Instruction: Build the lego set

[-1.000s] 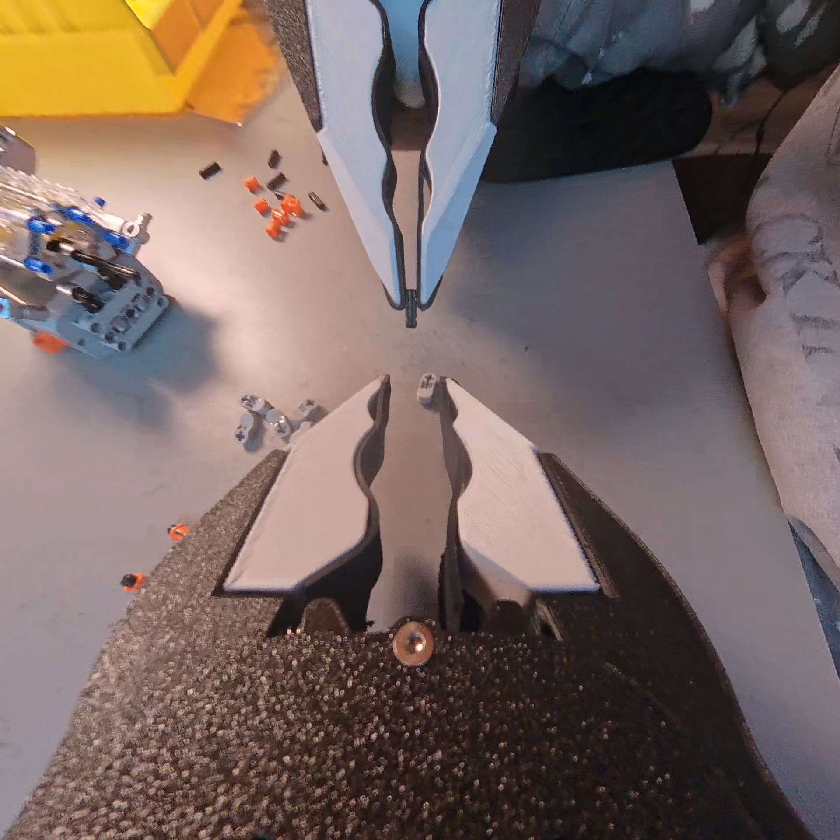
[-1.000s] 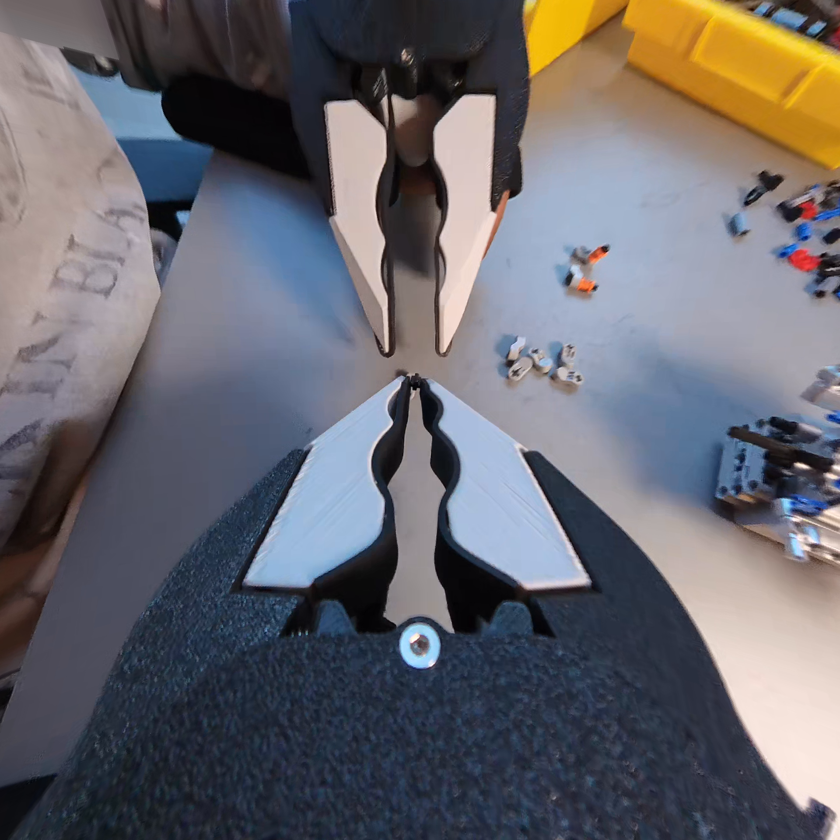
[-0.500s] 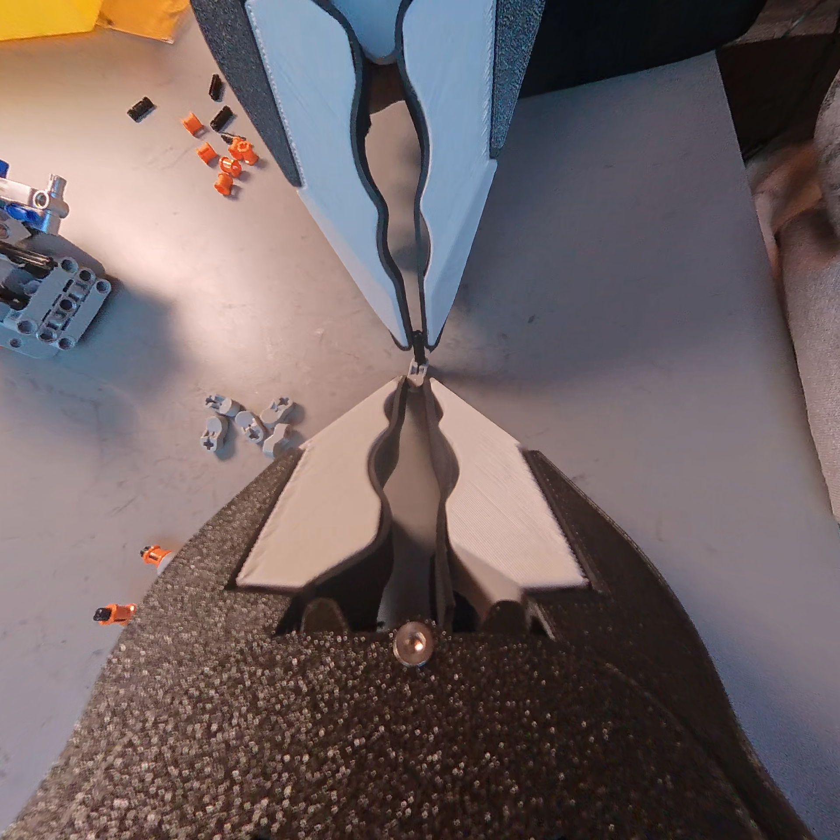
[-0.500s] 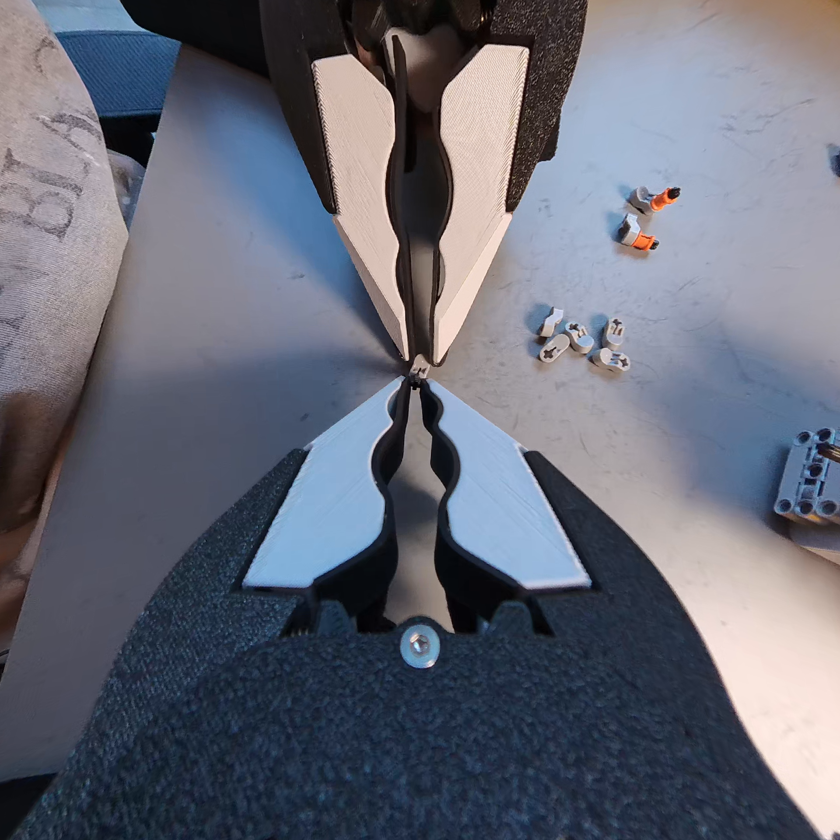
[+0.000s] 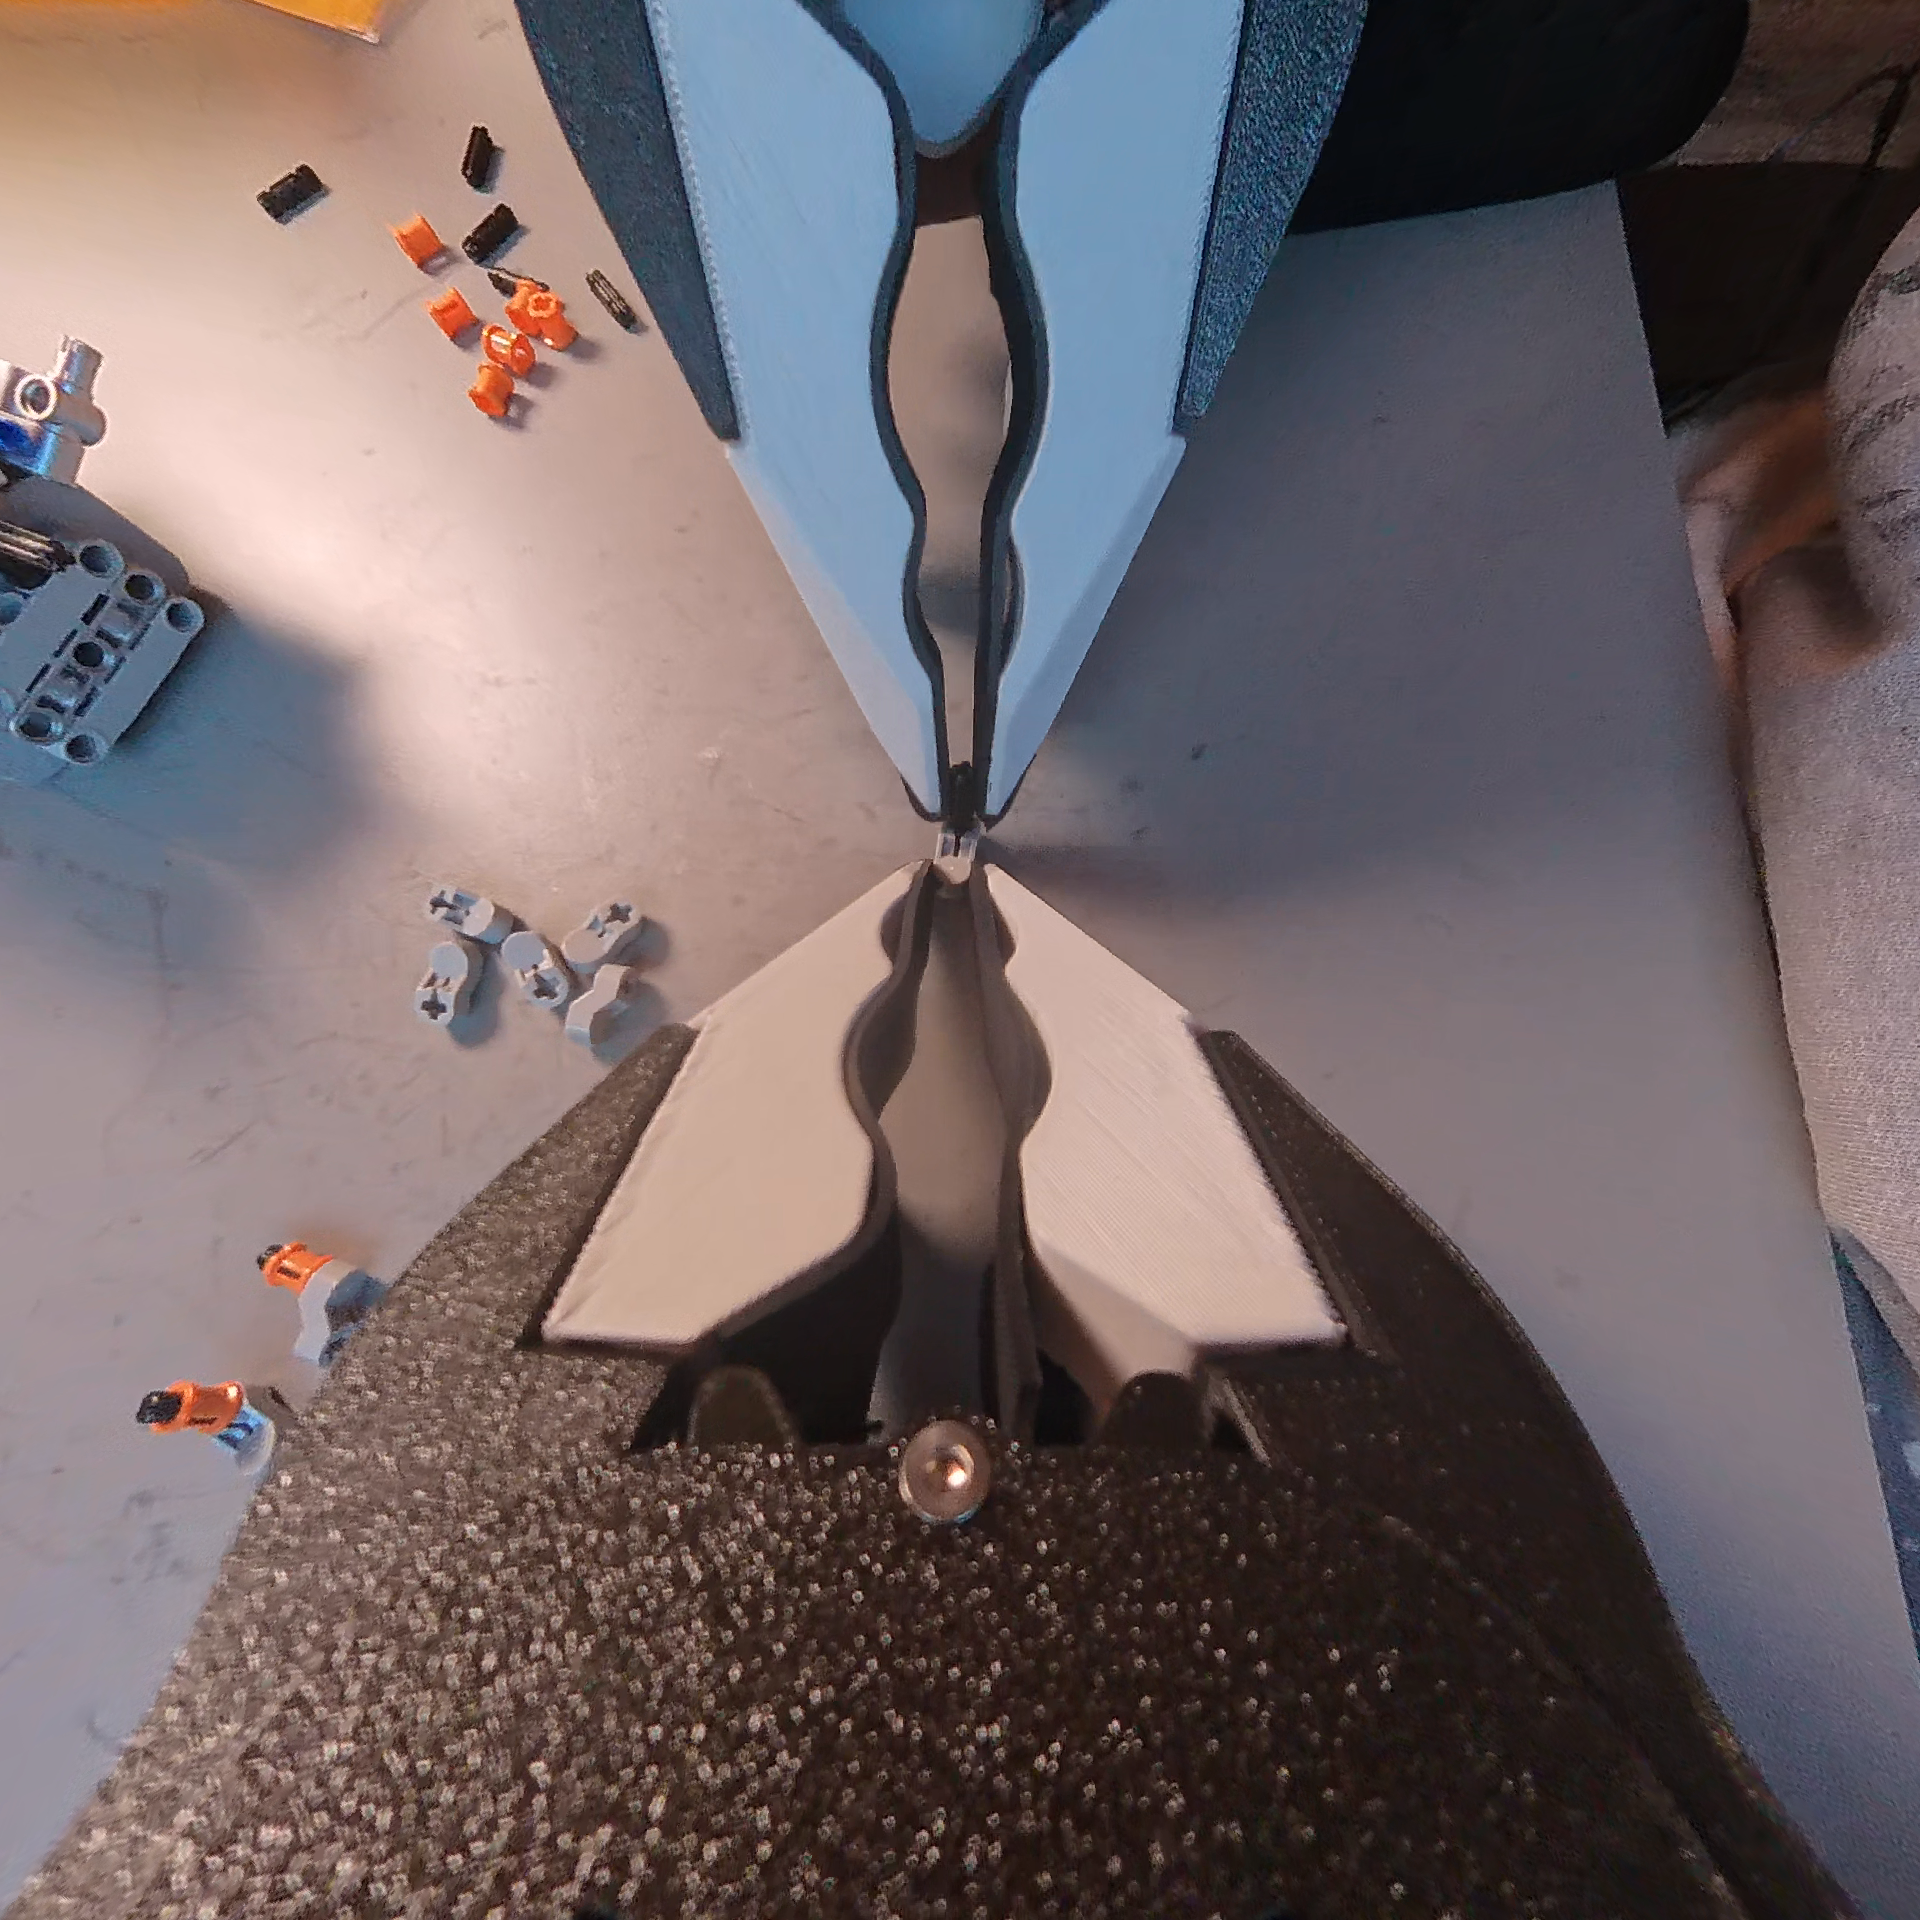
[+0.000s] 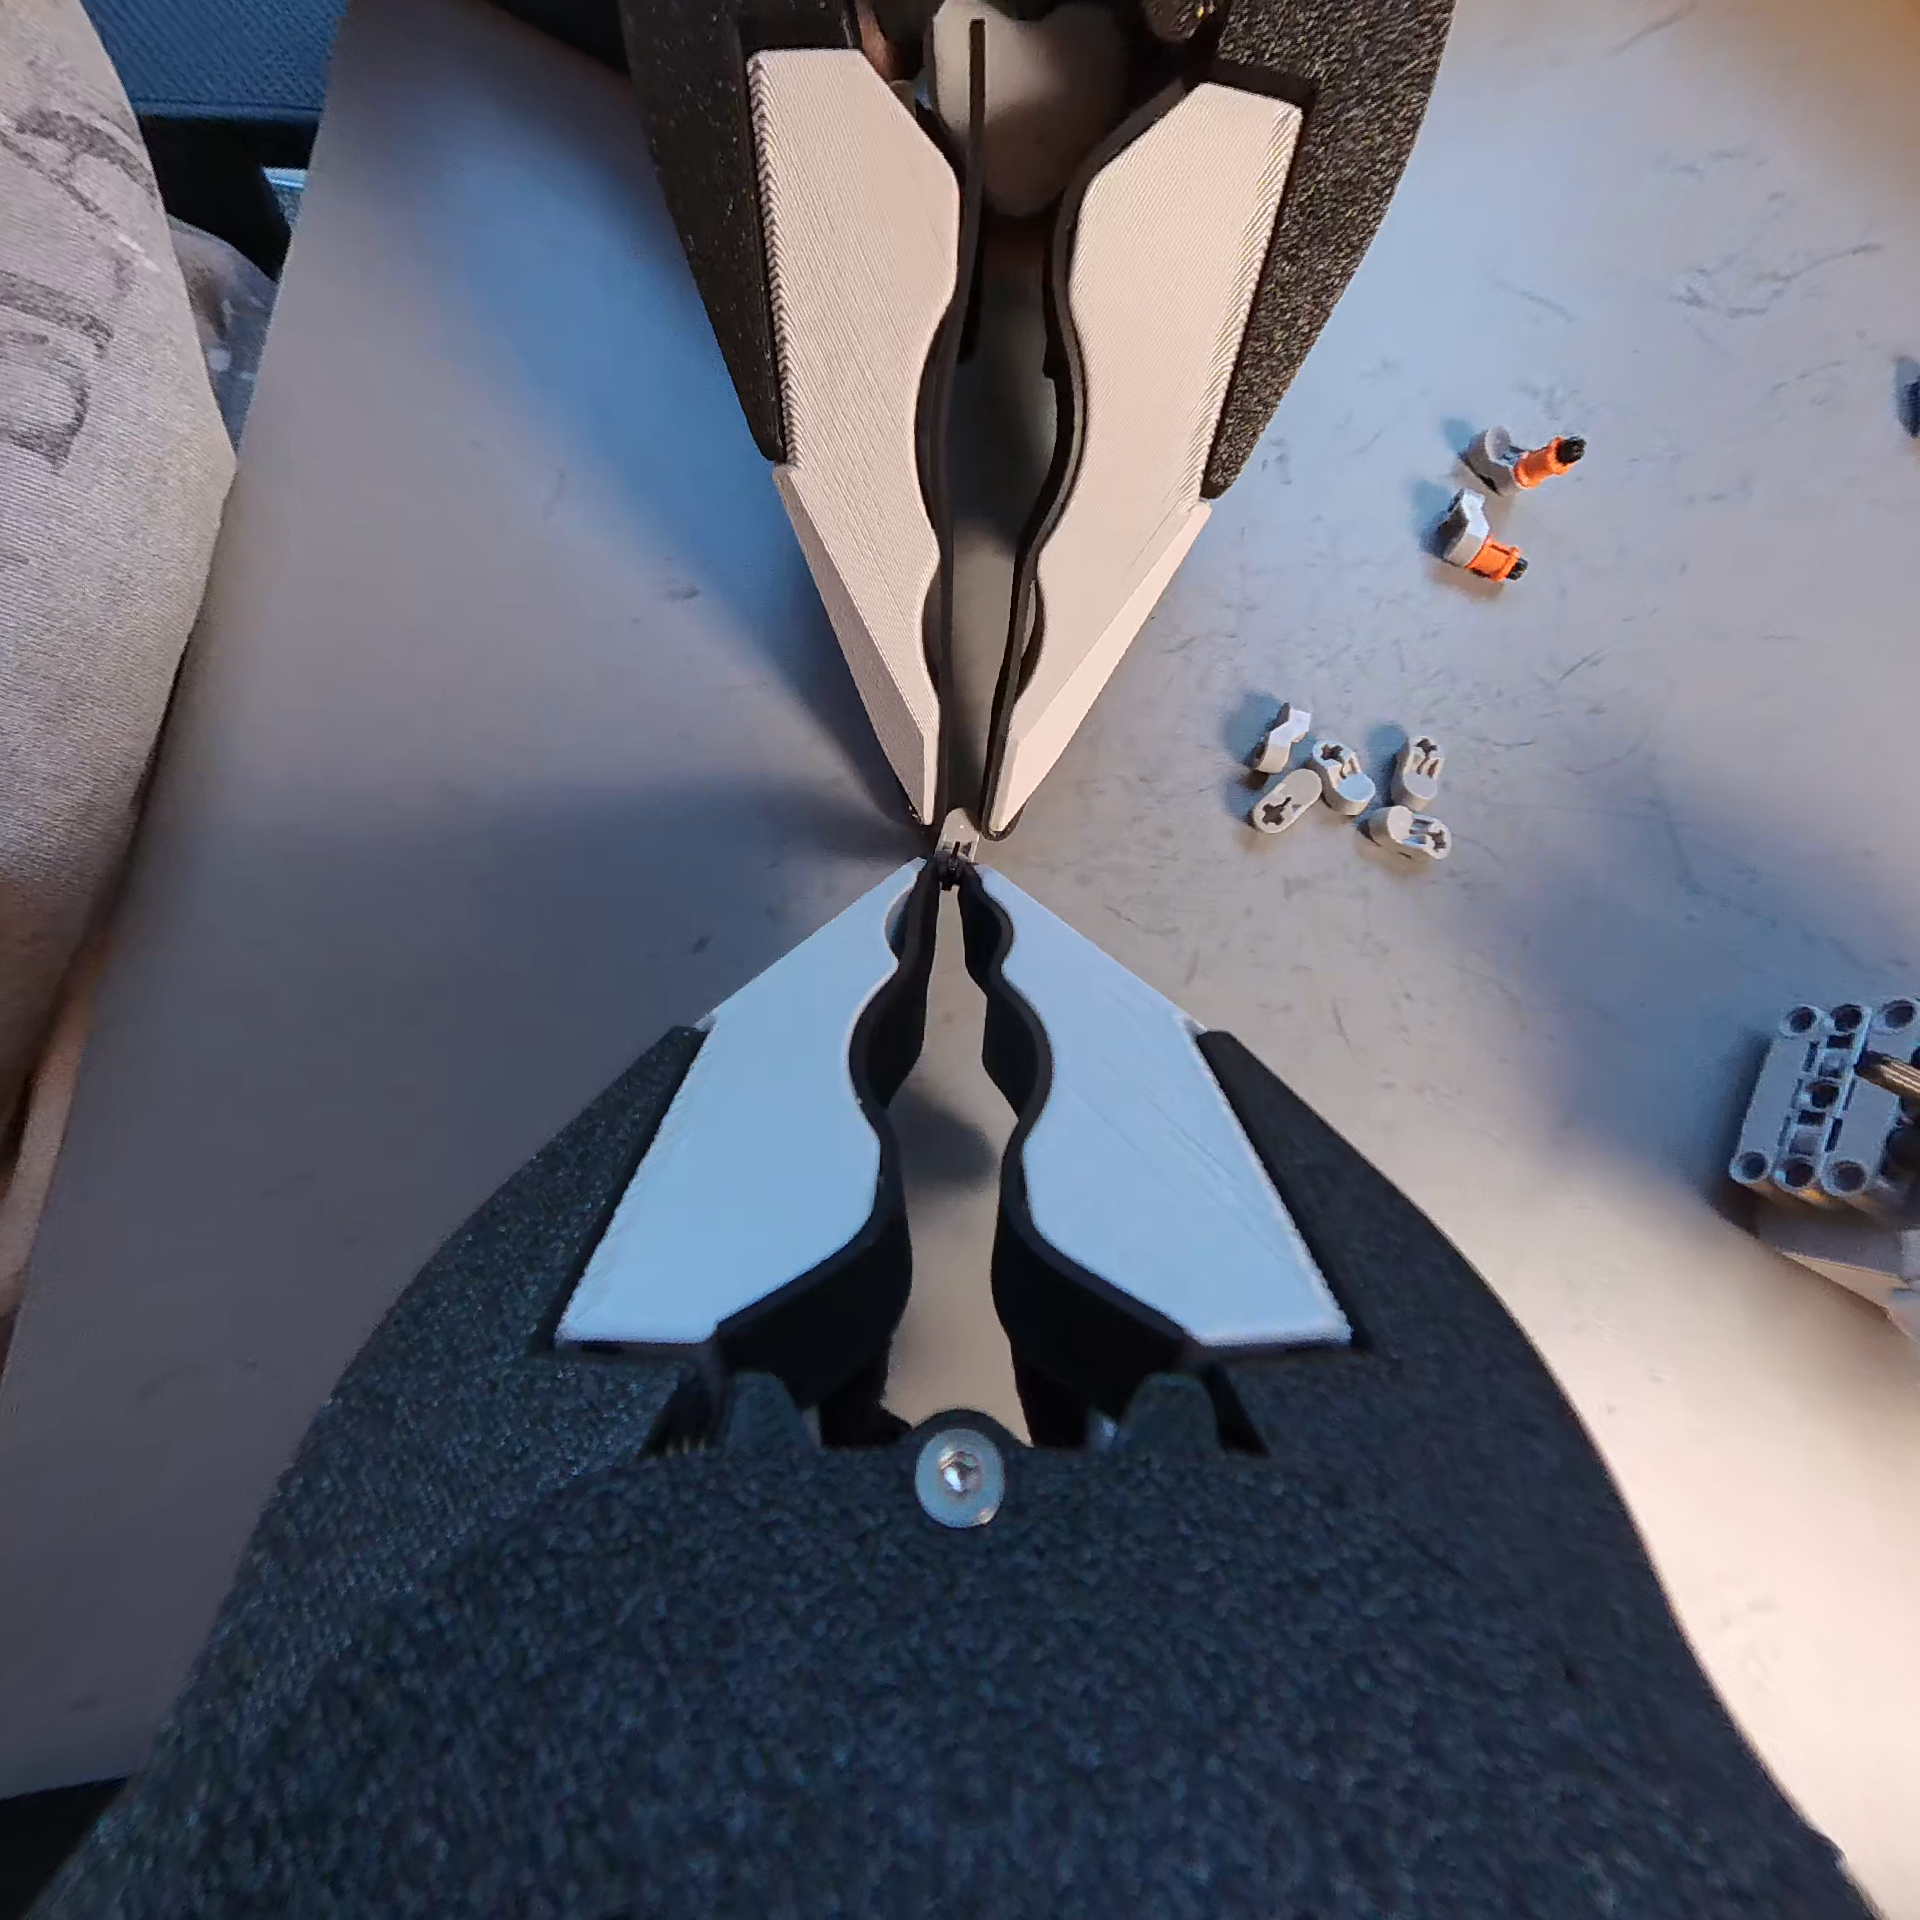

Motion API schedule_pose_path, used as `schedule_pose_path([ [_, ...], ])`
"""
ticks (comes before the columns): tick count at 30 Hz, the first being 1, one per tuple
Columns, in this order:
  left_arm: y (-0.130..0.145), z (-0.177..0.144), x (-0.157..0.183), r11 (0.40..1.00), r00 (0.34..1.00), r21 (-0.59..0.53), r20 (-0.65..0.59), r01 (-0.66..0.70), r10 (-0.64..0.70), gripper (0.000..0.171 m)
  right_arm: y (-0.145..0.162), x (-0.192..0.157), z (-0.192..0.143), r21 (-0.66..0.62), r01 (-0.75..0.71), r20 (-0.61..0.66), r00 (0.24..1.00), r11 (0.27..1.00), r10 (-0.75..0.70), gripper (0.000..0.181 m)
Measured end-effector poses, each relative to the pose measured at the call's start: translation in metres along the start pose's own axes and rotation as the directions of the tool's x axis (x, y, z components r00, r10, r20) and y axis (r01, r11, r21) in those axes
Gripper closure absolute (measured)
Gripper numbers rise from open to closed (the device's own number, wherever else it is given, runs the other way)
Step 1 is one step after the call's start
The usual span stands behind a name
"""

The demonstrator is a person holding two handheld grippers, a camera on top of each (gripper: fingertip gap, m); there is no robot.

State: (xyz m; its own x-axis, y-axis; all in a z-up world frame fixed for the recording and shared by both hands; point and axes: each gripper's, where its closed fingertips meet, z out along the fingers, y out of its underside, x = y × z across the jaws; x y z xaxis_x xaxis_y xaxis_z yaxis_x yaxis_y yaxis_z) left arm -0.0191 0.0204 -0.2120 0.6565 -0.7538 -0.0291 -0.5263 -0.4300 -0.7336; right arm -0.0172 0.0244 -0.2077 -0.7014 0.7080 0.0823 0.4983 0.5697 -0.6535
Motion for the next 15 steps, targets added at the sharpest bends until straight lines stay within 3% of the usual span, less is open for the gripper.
schedule_pose_path([
  [15, 0.0015, -0.0004, 0.0003, 1.0, 1.0, -0.005, 0.016, -0.004, 0.004, 0.167, -0.0017, 0.0017, 0.0007, 0.028, -0.01, -0.01, 1.0, 1.0, 0.01, 0.176],
])
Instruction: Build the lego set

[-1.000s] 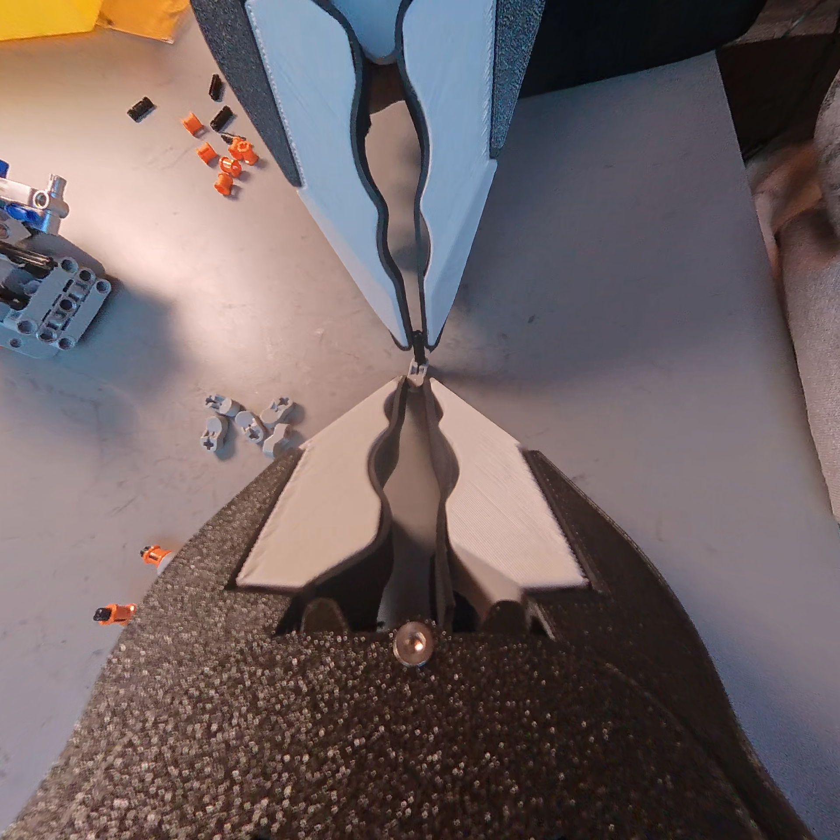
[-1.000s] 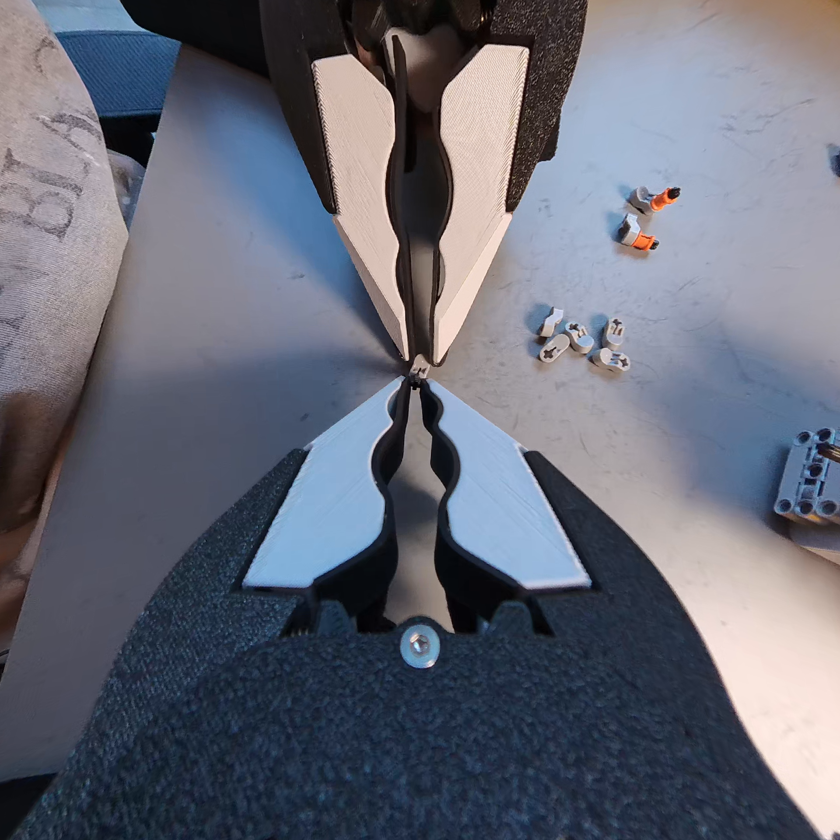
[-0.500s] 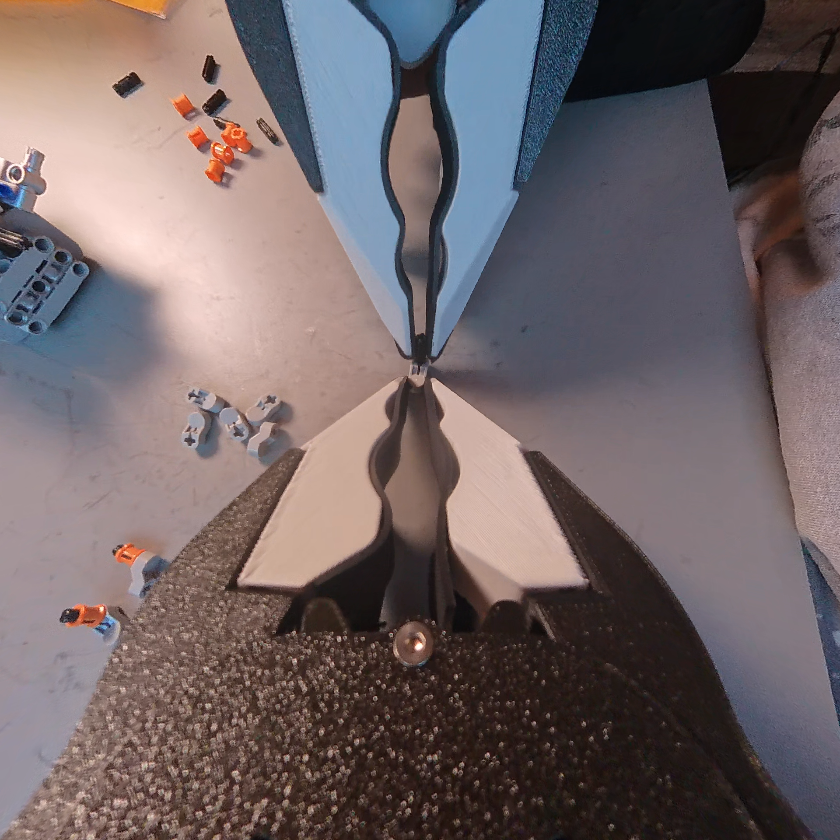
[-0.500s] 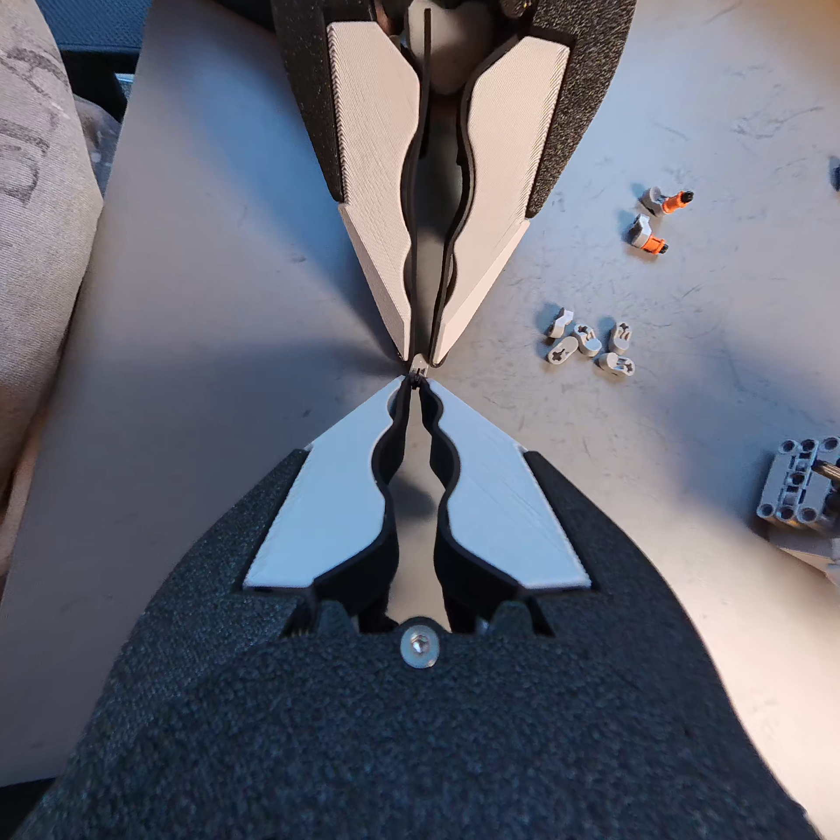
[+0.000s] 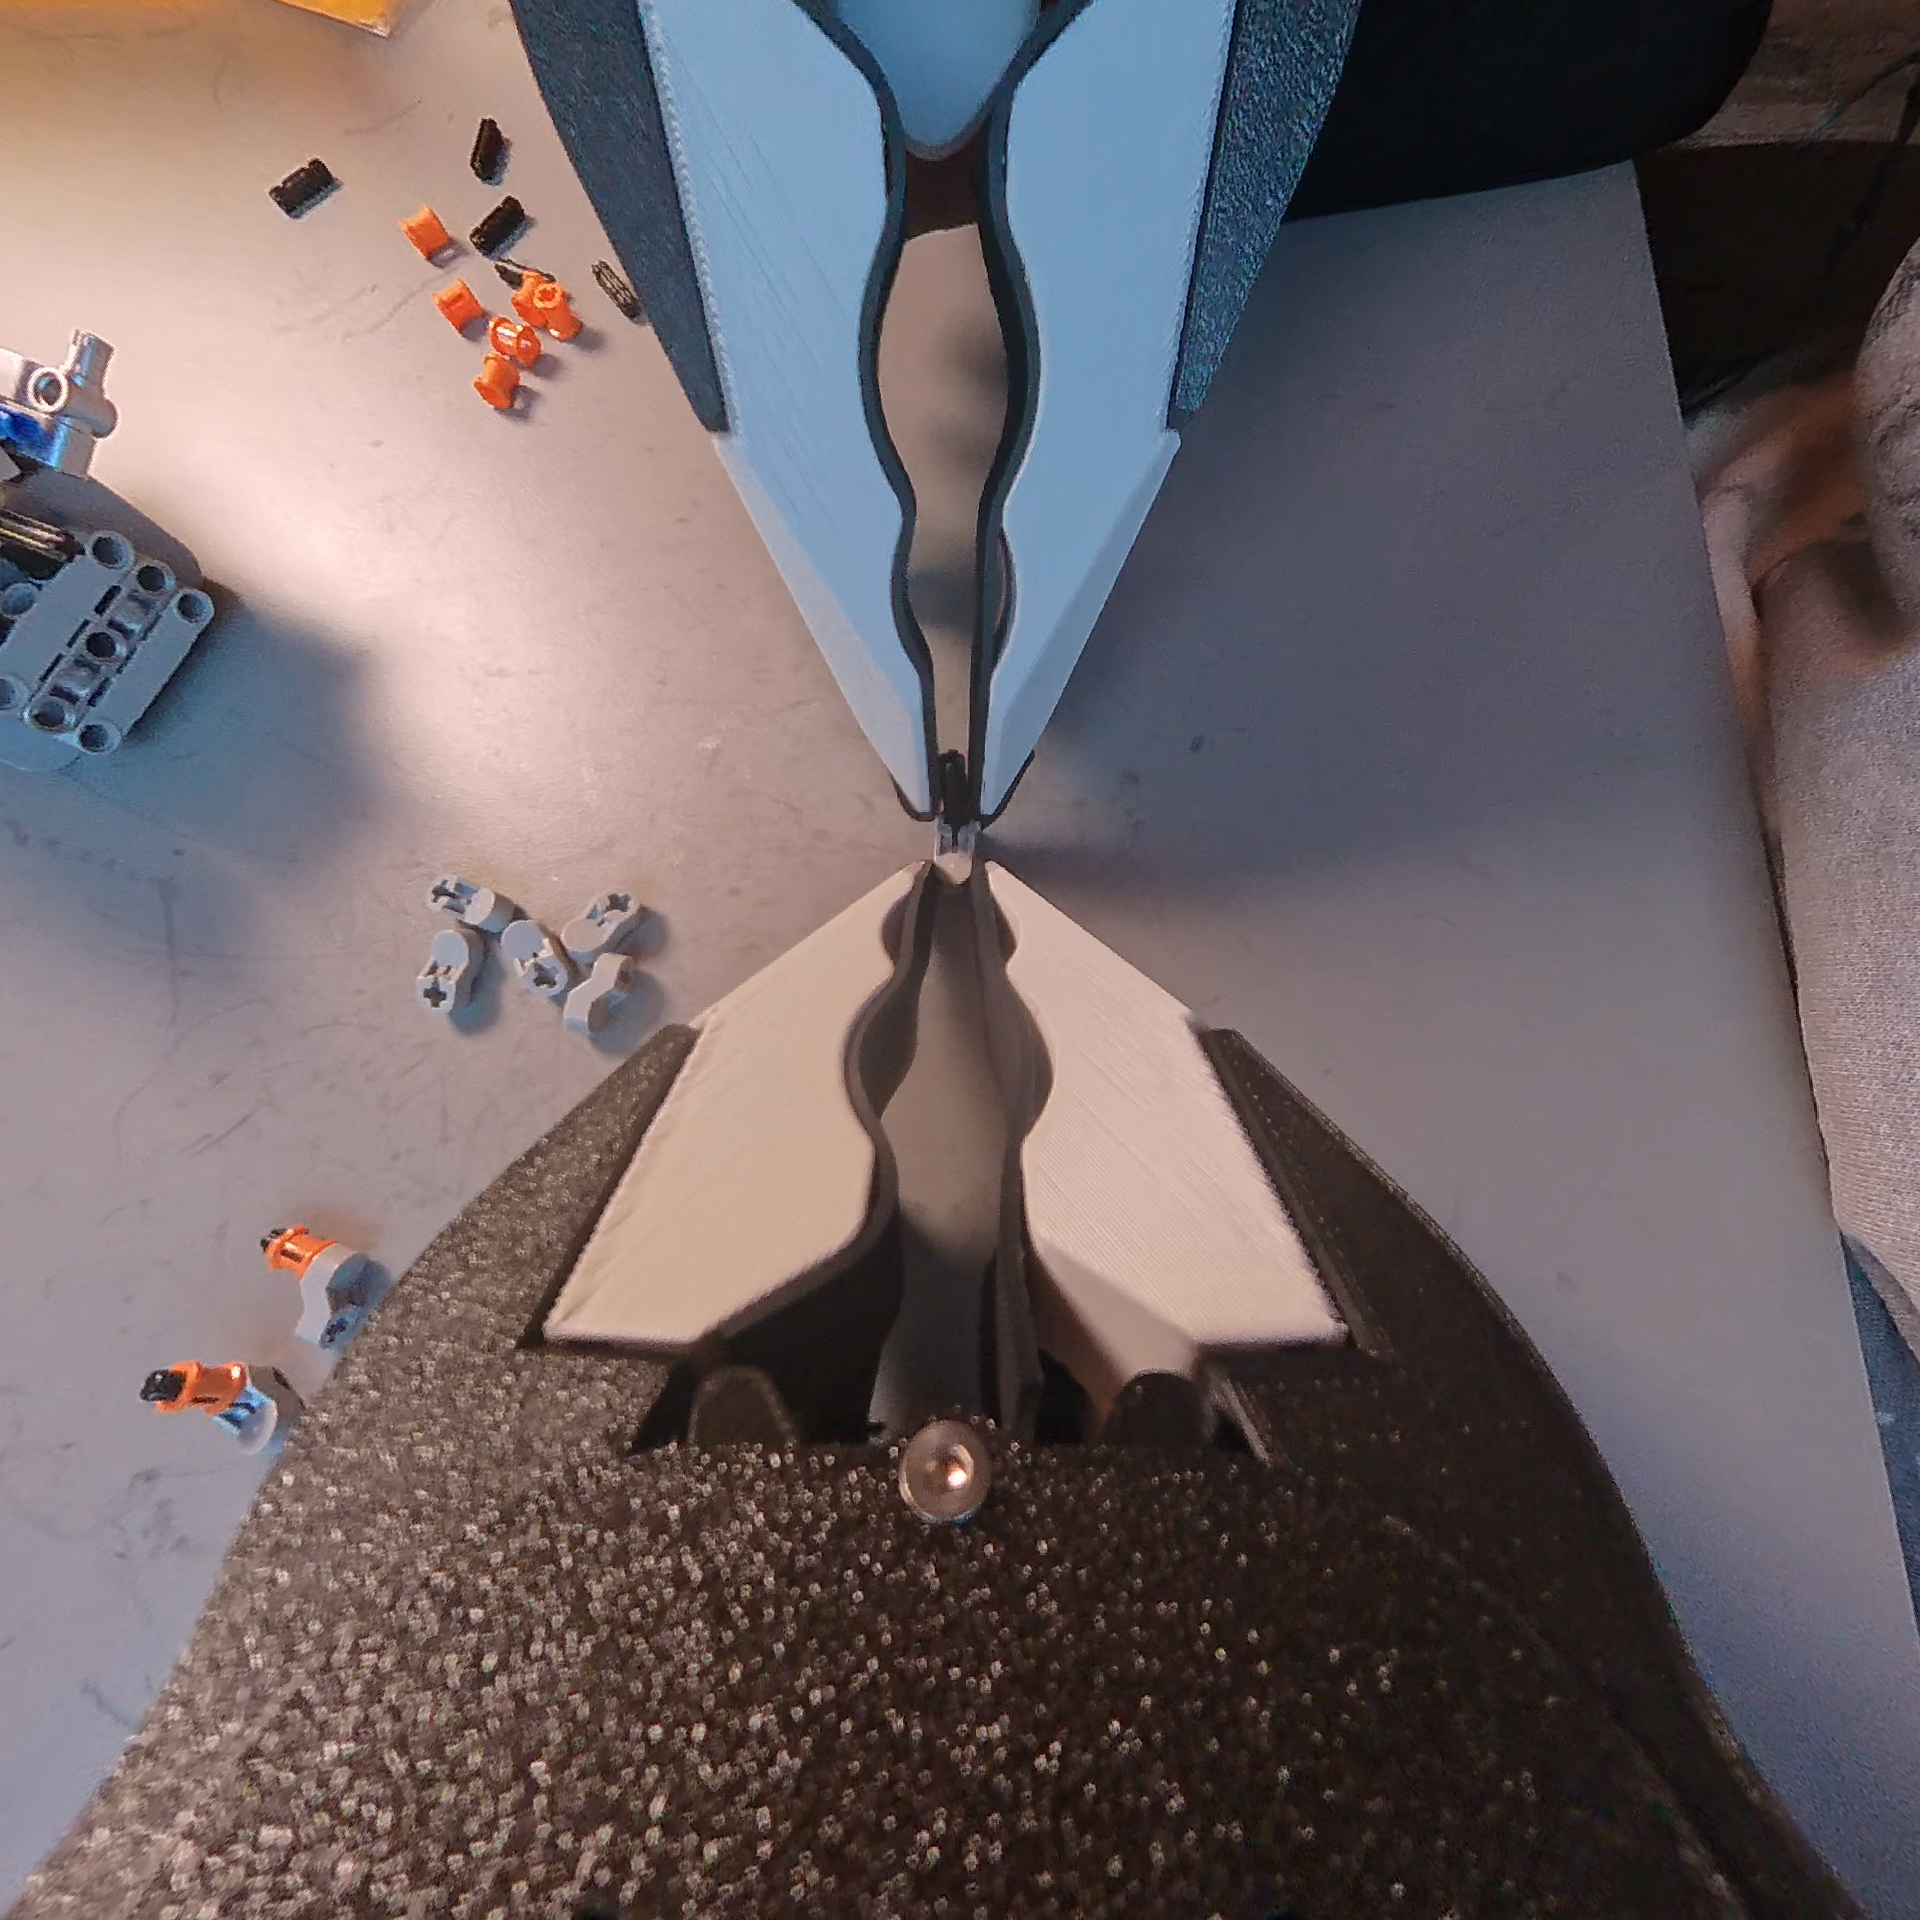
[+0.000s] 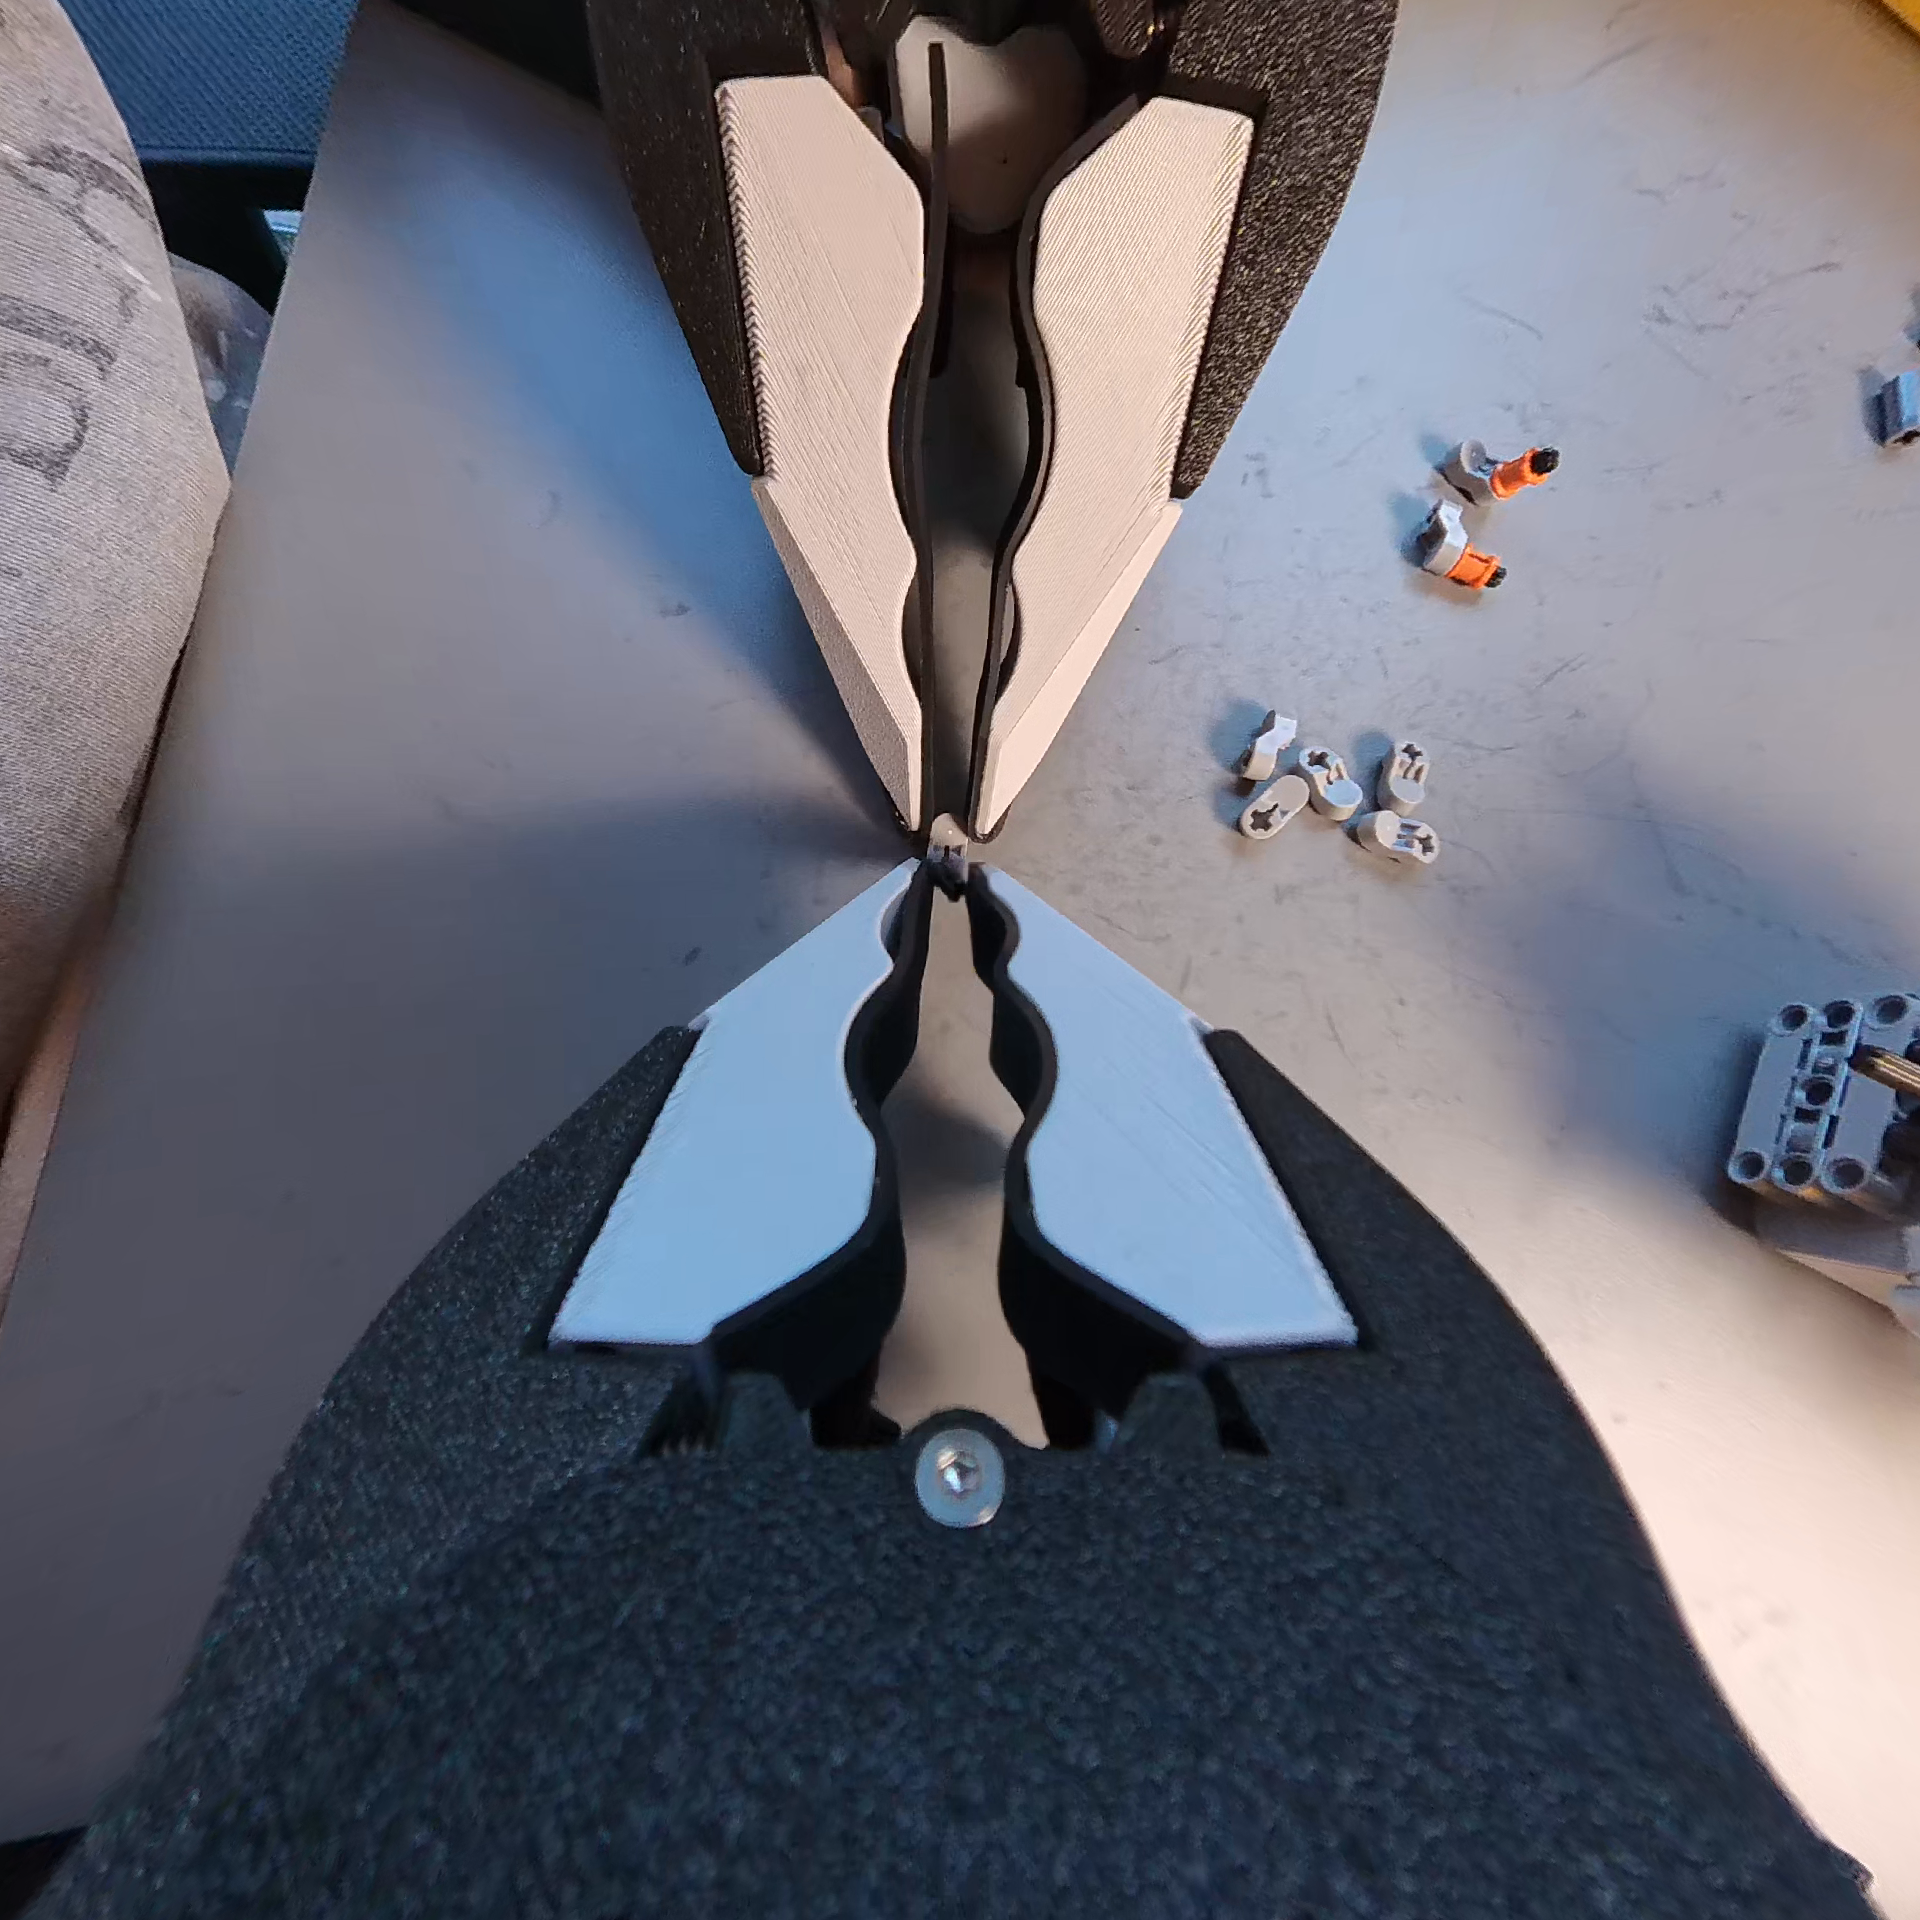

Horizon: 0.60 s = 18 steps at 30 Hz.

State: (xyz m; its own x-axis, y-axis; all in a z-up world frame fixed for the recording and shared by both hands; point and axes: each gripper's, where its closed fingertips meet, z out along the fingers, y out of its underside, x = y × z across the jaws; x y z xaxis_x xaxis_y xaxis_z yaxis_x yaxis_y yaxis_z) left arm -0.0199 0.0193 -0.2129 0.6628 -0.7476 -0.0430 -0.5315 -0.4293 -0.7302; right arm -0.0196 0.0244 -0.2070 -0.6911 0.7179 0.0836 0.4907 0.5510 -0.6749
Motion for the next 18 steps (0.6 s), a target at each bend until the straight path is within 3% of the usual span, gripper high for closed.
schedule_pose_path([
  [18, 0.0, 0.0, 0.0, 1.0, 1.0, 0.002, 0.006, -0.005, 0.005, 0.167, 0.022, 0.0, -0.014, -0.074, -0.035, 0.019, 0.999, 0.997, 0.036, 0.17],
])
